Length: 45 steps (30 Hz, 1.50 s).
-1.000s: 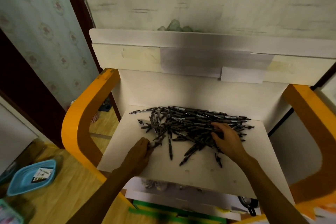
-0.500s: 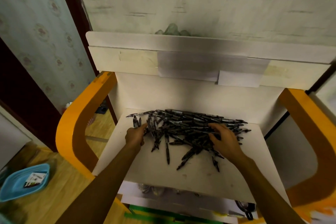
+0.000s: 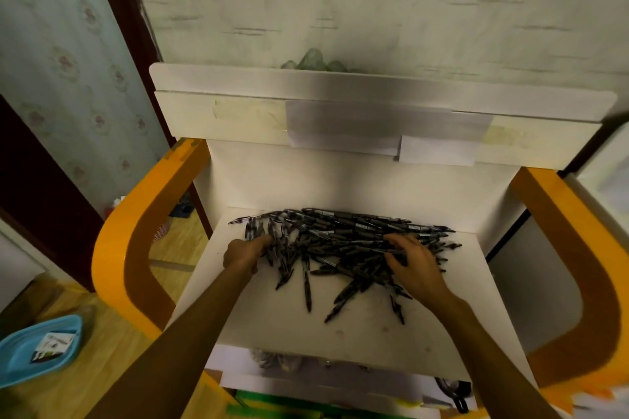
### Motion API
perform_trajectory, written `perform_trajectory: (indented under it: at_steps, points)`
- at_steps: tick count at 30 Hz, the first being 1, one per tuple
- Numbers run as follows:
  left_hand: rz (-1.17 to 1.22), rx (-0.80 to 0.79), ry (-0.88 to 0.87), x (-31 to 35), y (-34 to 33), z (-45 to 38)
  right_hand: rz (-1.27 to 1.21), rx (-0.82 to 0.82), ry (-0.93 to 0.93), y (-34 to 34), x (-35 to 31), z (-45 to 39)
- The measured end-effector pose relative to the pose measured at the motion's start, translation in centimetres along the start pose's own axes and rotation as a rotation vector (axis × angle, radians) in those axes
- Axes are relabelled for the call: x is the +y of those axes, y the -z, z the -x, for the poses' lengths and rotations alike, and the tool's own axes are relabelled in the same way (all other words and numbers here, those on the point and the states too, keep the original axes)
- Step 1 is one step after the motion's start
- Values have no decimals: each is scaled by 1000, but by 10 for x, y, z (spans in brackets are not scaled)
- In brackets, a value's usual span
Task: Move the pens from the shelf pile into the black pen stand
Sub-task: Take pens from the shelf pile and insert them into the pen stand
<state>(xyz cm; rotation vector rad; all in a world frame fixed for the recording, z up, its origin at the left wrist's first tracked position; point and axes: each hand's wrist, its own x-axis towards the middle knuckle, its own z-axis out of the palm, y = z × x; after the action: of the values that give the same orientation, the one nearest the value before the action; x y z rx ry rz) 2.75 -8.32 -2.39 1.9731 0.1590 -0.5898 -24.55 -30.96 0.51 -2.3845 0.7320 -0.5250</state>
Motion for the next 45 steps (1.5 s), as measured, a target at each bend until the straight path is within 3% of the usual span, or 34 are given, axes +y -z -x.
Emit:
perform_trajectory:
  at_steps: [9, 15, 24, 31, 45]
  points:
    - [24, -87, -74, -10, 13, 8, 6, 1, -22, 3, 2, 2]
    - [-188, 44, -352, -5, 12, 12, 26, -17, -32, 2, 3, 5]
    - [-228, -23, -271, -2, -2, 15, 3, -11, -49, 4, 0, 7]
    - [-124, -99, -199, -6, -4, 26, -3, -7, -41, 1, -7, 9]
    - [205, 160, -539, -13, 15, 62, 77, -15, 11, -8, -28, 15]
